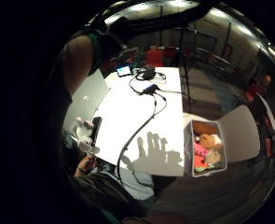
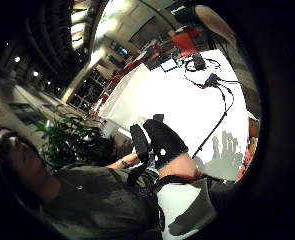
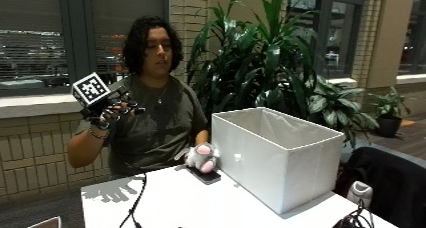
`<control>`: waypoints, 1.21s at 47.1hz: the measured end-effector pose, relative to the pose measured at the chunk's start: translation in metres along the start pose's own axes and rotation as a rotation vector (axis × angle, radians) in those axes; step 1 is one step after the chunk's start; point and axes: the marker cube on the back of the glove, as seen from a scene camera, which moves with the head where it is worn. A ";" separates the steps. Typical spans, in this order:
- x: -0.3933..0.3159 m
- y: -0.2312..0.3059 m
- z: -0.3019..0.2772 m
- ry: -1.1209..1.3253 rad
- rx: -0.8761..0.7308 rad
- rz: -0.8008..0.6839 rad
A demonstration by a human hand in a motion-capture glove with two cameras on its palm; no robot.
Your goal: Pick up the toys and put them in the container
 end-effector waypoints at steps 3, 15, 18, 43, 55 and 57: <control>0.002 0.001 0.001 0.001 -0.022 -0.003; 0.012 -0.004 0.011 0.053 -0.045 0.078; 0.015 0.004 0.013 0.058 -0.097 0.073; -0.137 -0.002 0.234 -0.046 -0.650 -0.421; -0.168 0.020 0.294 -0.186 -0.711 -0.332; -0.169 0.019 0.289 -0.203 -0.649 -0.316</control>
